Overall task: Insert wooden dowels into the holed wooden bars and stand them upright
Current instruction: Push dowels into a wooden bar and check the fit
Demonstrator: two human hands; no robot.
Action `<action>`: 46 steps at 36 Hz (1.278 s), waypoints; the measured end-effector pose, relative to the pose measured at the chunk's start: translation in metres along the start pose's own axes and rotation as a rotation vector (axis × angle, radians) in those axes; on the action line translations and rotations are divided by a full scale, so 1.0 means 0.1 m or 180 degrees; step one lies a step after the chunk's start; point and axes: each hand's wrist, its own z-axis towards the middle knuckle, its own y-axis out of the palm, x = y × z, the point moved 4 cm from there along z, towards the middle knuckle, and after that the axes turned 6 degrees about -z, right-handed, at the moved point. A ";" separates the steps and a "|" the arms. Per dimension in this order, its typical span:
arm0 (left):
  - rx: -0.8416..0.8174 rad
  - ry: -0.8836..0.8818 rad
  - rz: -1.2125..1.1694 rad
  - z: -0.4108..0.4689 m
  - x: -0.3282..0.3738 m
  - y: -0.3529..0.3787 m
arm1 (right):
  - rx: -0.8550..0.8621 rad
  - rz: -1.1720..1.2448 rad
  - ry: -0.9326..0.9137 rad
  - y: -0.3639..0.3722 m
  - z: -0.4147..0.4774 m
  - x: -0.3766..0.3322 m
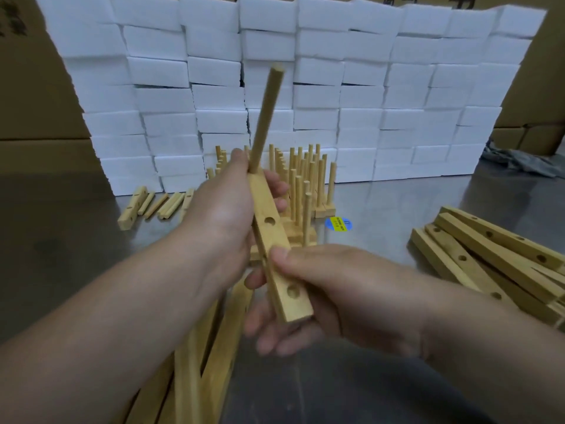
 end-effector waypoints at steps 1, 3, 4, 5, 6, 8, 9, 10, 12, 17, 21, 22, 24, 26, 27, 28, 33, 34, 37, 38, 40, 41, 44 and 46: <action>-0.0026 0.0030 0.0086 -0.01 -0.01 0.02 | -0.0186 0.0057 -0.0034 0.04 -0.02 0.00; -0.0179 0.0000 0.0055 -0.02 -0.04 0.07 | -0.0072 0.0069 -0.0198 0.04 -0.02 -0.03; -0.0296 -0.0099 -0.0066 -0.02 -0.05 0.08 | 0.0195 0.0009 -0.0322 -0.01 -0.03 -0.07; -0.0473 -0.0224 -0.0130 -0.02 -0.07 0.10 | 0.0542 -0.0096 -0.0487 -0.08 -0.02 -0.11; -0.0661 -0.0345 -0.0072 -0.03 -0.08 0.09 | 0.0926 -0.0186 -0.0680 -0.16 -0.03 -0.16; -0.0904 -0.0521 0.0412 -0.03 -0.17 0.12 | 0.1659 -0.0271 -0.1015 -0.36 -0.07 -0.27; -0.0997 -0.0580 0.0791 -0.05 -0.24 0.15 | 0.1922 -0.0256 -0.1122 -0.45 -0.10 -0.32; -0.1097 -0.0570 0.1300 -0.08 -0.30 0.19 | 0.2096 -0.0201 -0.1206 -0.52 -0.13 -0.36; -0.1505 -0.0102 0.2525 -0.16 -0.41 0.29 | 0.2260 -0.0029 -0.1309 -0.61 -0.18 -0.42; -0.3093 0.1415 0.4263 -0.45 -0.75 0.55 | 0.2432 0.0239 -0.1281 -0.69 -0.20 -0.43; -0.3429 0.1649 0.4725 -0.52 -0.92 0.58 | 0.2506 0.0437 -0.1099 -0.70 -0.17 -0.36; -0.3433 0.1621 0.4828 -0.52 -0.93 0.57 | 0.2526 0.0463 -0.1065 -0.70 -0.17 -0.35; -0.3294 0.1657 0.5010 -0.50 -0.92 0.54 | 0.2541 0.0486 -0.1043 -0.70 -0.17 -0.35; -0.3024 0.1861 0.5173 -0.46 -0.88 0.54 | 0.2534 0.0479 -0.1056 -0.70 -0.17 -0.36; -0.2938 0.2011 0.5248 -0.46 -0.87 0.54 | 0.2532 0.0472 -0.1067 -0.70 -0.17 -0.36; -0.2894 0.2155 0.5312 -0.47 -0.86 0.54 | 0.2536 0.0461 -0.1076 -0.70 -0.18 -0.36; -0.2749 0.2108 0.5394 -0.48 -0.80 0.50 | 0.2641 0.0422 -0.1081 -0.73 -0.20 -0.38; -0.2735 0.1980 0.5411 -0.48 -0.77 0.49 | 0.2688 0.0408 -0.1085 -0.75 -0.21 -0.39; -0.2467 0.1749 0.5274 -0.46 -0.49 0.45 | 0.2932 0.0298 -0.1118 -0.81 -0.26 -0.42; -0.2285 0.1697 0.5141 -0.44 -0.34 0.41 | 0.3012 0.0288 -0.1137 -0.84 -0.27 -0.43; -0.1960 0.1594 0.4908 -0.41 -0.02 0.31 | 0.3113 0.0316 -0.1166 -0.88 -0.30 -0.45; -0.1835 0.1575 0.4833 -0.40 0.12 0.25 | 0.3138 0.0347 -0.1167 -0.89 -0.30 -0.45; -0.1513 0.1554 0.4544 -0.39 0.42 0.13 | 0.3126 0.0493 -0.1159 -0.89 -0.27 -0.43; -0.1302 0.1544 0.4499 -0.36 0.48 0.08 | 0.3044 0.0555 -0.1134 -0.87 -0.25 -0.41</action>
